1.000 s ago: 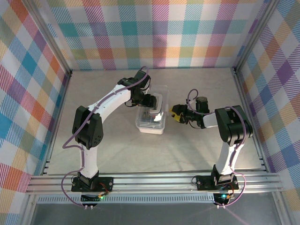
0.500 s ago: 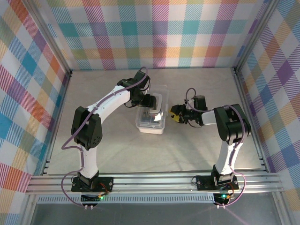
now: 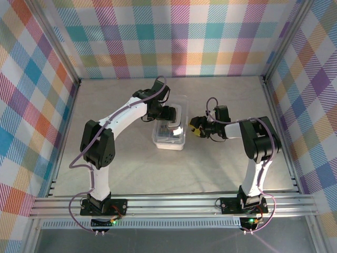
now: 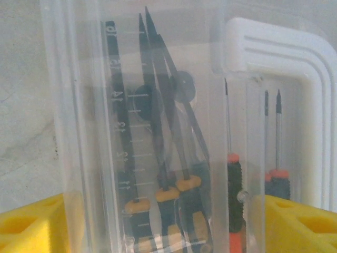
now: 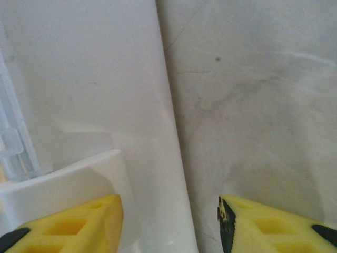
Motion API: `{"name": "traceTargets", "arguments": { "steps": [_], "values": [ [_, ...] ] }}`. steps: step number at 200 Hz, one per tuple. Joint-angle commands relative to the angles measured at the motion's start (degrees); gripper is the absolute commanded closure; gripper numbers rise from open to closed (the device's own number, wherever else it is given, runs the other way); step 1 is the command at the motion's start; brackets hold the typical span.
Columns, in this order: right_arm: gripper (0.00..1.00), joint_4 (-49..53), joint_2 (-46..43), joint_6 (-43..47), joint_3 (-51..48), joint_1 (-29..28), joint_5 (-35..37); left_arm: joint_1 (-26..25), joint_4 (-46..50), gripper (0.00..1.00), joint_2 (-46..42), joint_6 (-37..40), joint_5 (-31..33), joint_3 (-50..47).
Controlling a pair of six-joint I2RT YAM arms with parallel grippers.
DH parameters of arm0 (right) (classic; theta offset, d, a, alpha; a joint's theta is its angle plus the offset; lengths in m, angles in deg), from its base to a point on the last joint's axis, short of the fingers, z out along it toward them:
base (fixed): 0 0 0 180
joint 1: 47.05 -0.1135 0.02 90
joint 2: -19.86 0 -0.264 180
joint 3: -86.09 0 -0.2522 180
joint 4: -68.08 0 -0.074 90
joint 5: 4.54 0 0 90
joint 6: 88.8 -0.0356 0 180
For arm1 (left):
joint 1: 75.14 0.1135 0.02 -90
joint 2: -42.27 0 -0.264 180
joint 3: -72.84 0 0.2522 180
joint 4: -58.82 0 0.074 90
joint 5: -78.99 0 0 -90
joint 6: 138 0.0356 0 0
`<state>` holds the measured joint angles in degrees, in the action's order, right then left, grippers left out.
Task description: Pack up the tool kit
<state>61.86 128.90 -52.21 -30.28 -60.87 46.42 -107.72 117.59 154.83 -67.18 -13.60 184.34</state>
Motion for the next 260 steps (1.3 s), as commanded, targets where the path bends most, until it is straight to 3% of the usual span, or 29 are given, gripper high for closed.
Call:
{"name": "traceTargets", "arguments": {
  "steps": [1, 7, 53, 75, 97, 103, 110, 124, 139, 150, 183, 194, 226, 260],
  "values": [
    [0.45, 10.70, -6.16, 6.33, 2.36, 1.29, 3.98, -1.35, 4.03, 0.10, 2.49, -6.77, 1.72, 0.82],
    [0.43, 13.06, -7.49, 7.65, 2.71, 2.08, 5.11, -1.35, 4.16, 0.00, 1.76, -6.99, 2.63, 1.64],
    [0.38, 27.65, -15.10, 15.11, 7.35, 6.64, 11.69, -1.35, 4.28, 0.00, -2.69, -5.48, 6.98, 8.26],
    [0.30, 31.60, -22.37, 18.57, 7.36, 6.95, 14.60, -1.42, 0.64, 0.00, -9.46, -2.23, 9.27, 6.24],
    [0.24, 33.73, -32.38, 22.62, 6.67, 6.79, 14.21, -2.96, -8.86, 0.00, -21.91, 2.79, 17.53, -4.63],
    [0.17, 34.74, -35.23, 24.39, 6.78, 6.48, 14.64, -3.91, -12.39, 0.00, -25.94, 5.34, 20.19, -8.82],
    [0.00, 36.11, -38.90, 26.16, 6.89, 5.57, 17.13, -4.95, -16.86, 0.00, -30.75, 8.07, 22.61, -14.98],
    [0.01, 38.24, -46.00, 30.74, 6.72, 2.63, 23.96, -5.90, -25.89, 0.00, -40.08, 10.23, 23.44, -26.44],
    [0.01, 34.62, -52.96, 32.45, 3.44, -0.17, 28.99, -5.91, -37.80, 0.00, -48.17, 4.63, 27.13, -39.20],
    [0.01, 28.10, -56.66, 34.38, -1.20, -0.94, 31.61, -5.96, -46.31, 0.00, -51.66, 11.59, 27.56, -47.08],
    [0.01, 24.99, -58.51, 40.53, -6.76, -0.93, 45.98, -4.66, -48.30, 0.00, -52.16, 15.26, 42.97, -54.71],
    [0.01, 20.46, -58.36, 45.46, -9.60, -0.80, 47.44, -0.65, -52.53, 0.00, -52.79, 17.93, 39.05, -58.20],
    [0.01, 2.74, -57.25, 60.88, -20.03, -0.05, 44.45, 13.68, -77.13, 0.00, -53.56, 21.07, 25.92, -73.54],
    [0.01, -2.64, -49.40, 65.99, -22.37, 4.12, 38.20, 21.49, -87.42, 0.00, -39.70, 23.99, 21.33, -75.01]
  ]
}}
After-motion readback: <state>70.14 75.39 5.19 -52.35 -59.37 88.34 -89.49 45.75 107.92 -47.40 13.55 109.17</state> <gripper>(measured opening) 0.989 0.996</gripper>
